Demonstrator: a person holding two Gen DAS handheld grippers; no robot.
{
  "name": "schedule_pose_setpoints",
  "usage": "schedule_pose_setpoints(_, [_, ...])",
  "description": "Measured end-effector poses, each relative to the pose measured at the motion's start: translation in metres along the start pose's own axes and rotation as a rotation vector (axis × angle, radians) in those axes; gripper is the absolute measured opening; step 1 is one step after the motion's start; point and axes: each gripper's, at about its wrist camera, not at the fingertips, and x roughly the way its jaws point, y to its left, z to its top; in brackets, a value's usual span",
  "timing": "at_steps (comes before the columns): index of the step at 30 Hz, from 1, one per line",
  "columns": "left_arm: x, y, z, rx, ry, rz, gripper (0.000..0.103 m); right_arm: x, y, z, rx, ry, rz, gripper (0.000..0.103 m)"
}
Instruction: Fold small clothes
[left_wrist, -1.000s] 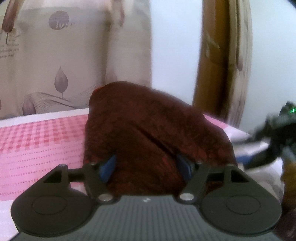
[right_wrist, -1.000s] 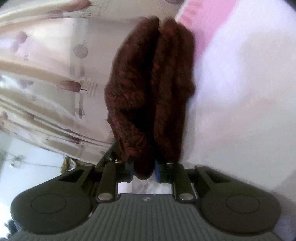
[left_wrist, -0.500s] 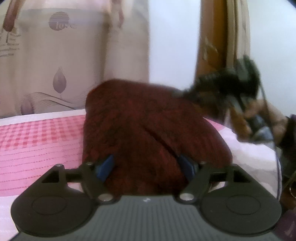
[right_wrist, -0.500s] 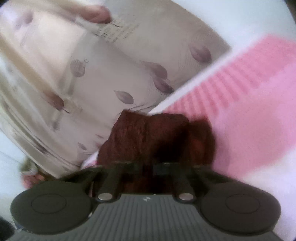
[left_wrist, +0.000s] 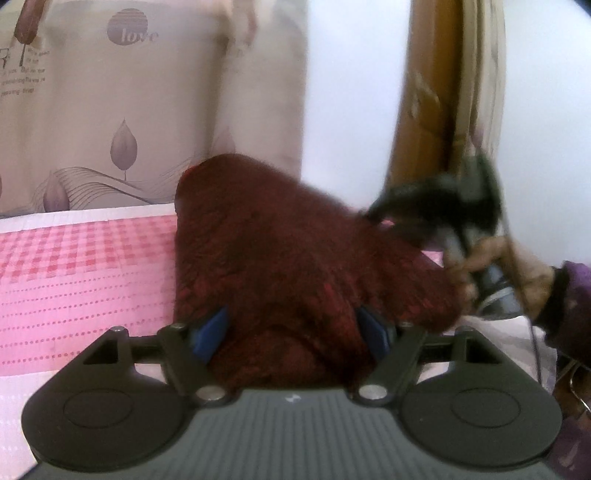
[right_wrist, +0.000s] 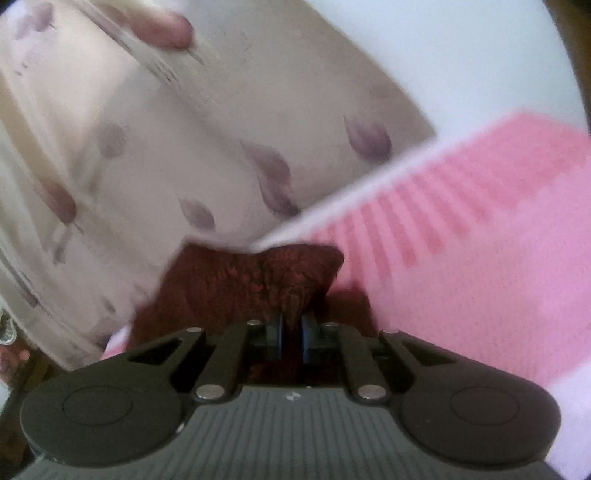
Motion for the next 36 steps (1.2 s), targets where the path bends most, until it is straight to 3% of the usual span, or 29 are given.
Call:
schedule_pose_setpoints(2, [0.001, -0.002, 0.000, 0.010, 0.004, 0.005, 0.078, -0.012, -0.008, -0.005, 0.075, -0.030, 0.046, 0.021])
schedule_pose_setpoints(3, [0.001, -0.002, 0.001, 0.011, 0.003, 0.005, 0.078, -0.020, -0.008, -0.005, 0.098, -0.045, 0.066, 0.032])
schedule_pose_setpoints(4, [0.001, -0.002, 0.001, 0.009, 0.003, 0.004, 0.078, -0.030, -0.006, -0.003, 0.114, -0.066, 0.066, 0.050])
schedule_pose_setpoints(5, [0.001, -0.002, 0.001, 0.006, 0.001, 0.005, 0.078, -0.042, -0.004, -0.003, 0.133, -0.088, 0.070, 0.062])
schedule_pose_setpoints(6, [0.001, -0.002, 0.001, 0.006, -0.001, 0.005, 0.078, -0.054, -0.003, -0.003, 0.156, -0.101, 0.095, 0.083])
schedule_pose_setpoints(7, [0.001, -0.002, 0.000, 0.006, -0.002, 0.007, 0.078, -0.064, -0.001, -0.006, 0.176, -0.097, 0.129, 0.097])
schedule_pose_setpoints(10, [0.001, -0.003, -0.001, 0.012, -0.006, 0.013, 0.078, -0.080, 0.018, -0.028, 0.174, -0.005, 0.144, 0.102])
schedule_pose_setpoints(12, [0.001, -0.004, -0.001, 0.014, -0.007, 0.022, 0.080, -0.079, 0.029, -0.045, 0.132, 0.066, 0.087, 0.103])
schedule_pose_setpoints(16, [0.001, -0.009, 0.003, 0.003, 0.009, 0.081, 0.086, -0.061, 0.033, -0.076, 0.150, 0.161, 0.063, 0.102])
schedule_pose_setpoints(20, [0.003, -0.011, 0.009, -0.020, 0.051, 0.128, 0.089, -0.039, 0.034, -0.088, 0.146, 0.172, 0.085, 0.097])
schedule_pose_setpoints(21, [0.004, -0.011, 0.010, -0.025, 0.059, 0.136, 0.089, -0.035, 0.038, -0.087, 0.125, 0.179, 0.079, 0.090])
schedule_pose_setpoints(22, [0.006, -0.012, 0.011, -0.025, 0.069, 0.148, 0.089, -0.031, 0.041, -0.088, 0.110, 0.184, 0.077, 0.075])
schedule_pose_setpoints(25, [0.008, -0.013, 0.014, -0.023, 0.096, 0.161, 0.090, -0.027, 0.044, -0.090, 0.079, 0.195, 0.064, 0.055])
schedule_pose_setpoints(28, [0.008, -0.016, 0.017, -0.009, 0.117, 0.166, 0.090, -0.031, 0.036, -0.087, 0.115, 0.198, 0.083, 0.047])
schedule_pose_setpoints(36, [0.001, -0.022, 0.024, 0.018, 0.139, 0.172, 0.090, -0.044, 0.033, -0.083, 0.094, 0.217, 0.088, 0.043])
